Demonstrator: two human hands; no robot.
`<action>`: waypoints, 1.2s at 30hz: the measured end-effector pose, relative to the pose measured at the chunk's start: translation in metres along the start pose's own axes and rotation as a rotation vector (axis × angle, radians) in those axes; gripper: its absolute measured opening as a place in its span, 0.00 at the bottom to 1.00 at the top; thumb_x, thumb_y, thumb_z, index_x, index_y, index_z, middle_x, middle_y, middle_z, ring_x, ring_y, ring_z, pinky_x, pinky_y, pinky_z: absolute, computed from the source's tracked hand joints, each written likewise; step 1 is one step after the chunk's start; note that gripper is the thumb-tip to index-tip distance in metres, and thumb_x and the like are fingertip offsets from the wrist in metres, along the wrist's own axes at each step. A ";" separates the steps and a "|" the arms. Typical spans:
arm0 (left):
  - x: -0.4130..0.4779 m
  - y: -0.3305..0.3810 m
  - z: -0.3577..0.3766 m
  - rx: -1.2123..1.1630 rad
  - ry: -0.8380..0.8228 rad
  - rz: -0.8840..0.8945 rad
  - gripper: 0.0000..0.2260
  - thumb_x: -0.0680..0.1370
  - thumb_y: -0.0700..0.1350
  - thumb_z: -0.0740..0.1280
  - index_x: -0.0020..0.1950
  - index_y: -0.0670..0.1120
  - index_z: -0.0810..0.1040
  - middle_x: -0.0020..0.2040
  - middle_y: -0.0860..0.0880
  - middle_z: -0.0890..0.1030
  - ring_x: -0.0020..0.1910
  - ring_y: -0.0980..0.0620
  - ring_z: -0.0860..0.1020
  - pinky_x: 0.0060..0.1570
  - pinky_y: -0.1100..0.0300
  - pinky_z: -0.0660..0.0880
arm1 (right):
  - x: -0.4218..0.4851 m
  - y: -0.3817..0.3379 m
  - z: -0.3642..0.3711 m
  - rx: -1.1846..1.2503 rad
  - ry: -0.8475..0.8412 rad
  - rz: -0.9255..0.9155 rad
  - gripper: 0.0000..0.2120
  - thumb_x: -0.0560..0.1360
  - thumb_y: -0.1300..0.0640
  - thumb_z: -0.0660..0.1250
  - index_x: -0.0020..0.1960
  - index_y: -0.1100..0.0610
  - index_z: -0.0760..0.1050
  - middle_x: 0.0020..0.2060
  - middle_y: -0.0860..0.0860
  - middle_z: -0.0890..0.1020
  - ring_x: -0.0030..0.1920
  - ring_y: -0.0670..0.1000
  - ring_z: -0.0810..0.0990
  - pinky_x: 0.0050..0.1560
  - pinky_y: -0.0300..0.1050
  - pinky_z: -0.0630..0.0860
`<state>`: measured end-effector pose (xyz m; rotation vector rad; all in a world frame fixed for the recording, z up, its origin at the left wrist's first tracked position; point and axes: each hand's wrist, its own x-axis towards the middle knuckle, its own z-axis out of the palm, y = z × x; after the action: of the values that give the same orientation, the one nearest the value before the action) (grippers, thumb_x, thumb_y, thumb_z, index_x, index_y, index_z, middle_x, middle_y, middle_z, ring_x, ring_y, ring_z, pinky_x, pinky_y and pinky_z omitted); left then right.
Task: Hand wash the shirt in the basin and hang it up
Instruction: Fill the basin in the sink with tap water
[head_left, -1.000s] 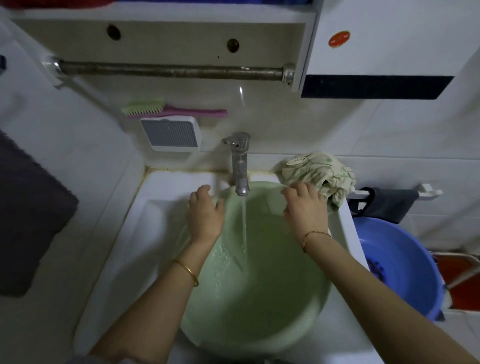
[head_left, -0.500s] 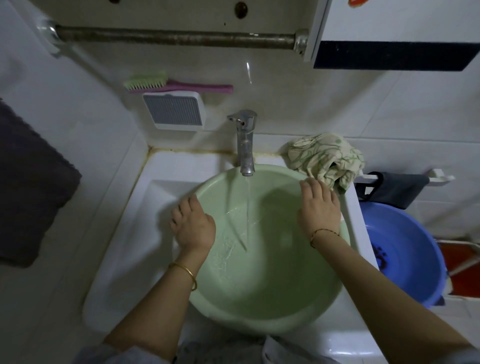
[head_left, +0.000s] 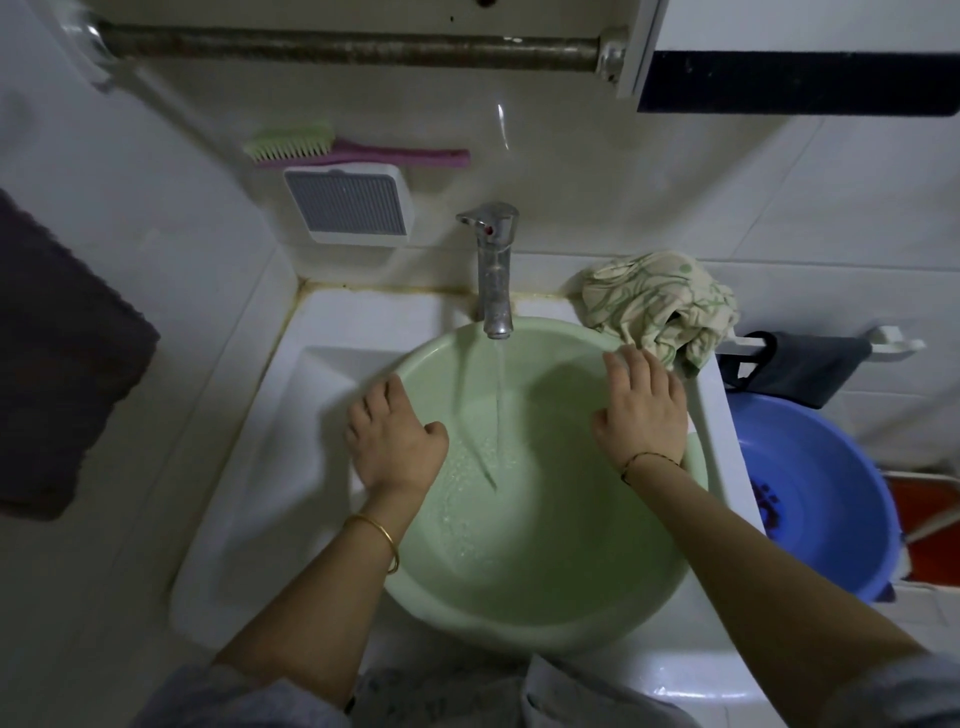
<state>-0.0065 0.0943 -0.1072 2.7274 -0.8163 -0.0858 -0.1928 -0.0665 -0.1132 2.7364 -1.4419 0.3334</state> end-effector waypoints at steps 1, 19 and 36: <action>-0.001 0.000 -0.001 -0.003 0.003 0.004 0.32 0.66 0.46 0.67 0.70 0.42 0.66 0.67 0.43 0.70 0.61 0.40 0.67 0.60 0.49 0.65 | 0.000 0.001 0.000 0.003 0.005 -0.001 0.34 0.62 0.59 0.72 0.67 0.60 0.70 0.66 0.60 0.73 0.67 0.62 0.70 0.66 0.60 0.66; -0.004 0.002 -0.004 -0.026 0.048 0.025 0.34 0.66 0.47 0.68 0.71 0.42 0.64 0.66 0.42 0.70 0.62 0.39 0.67 0.61 0.48 0.65 | -0.002 0.003 -0.001 0.060 -0.011 0.029 0.33 0.65 0.58 0.70 0.69 0.60 0.68 0.68 0.58 0.71 0.70 0.60 0.66 0.69 0.58 0.63; -0.004 0.001 -0.003 -0.034 0.055 0.039 0.35 0.65 0.47 0.68 0.72 0.43 0.64 0.67 0.43 0.70 0.62 0.40 0.66 0.62 0.48 0.66 | -0.002 0.002 -0.003 0.051 -0.038 0.039 0.32 0.67 0.56 0.69 0.70 0.59 0.67 0.69 0.57 0.69 0.71 0.59 0.65 0.70 0.56 0.61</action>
<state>-0.0101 0.0966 -0.1041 2.6682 -0.8438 -0.0165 -0.1961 -0.0659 -0.1108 2.7723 -1.5185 0.3260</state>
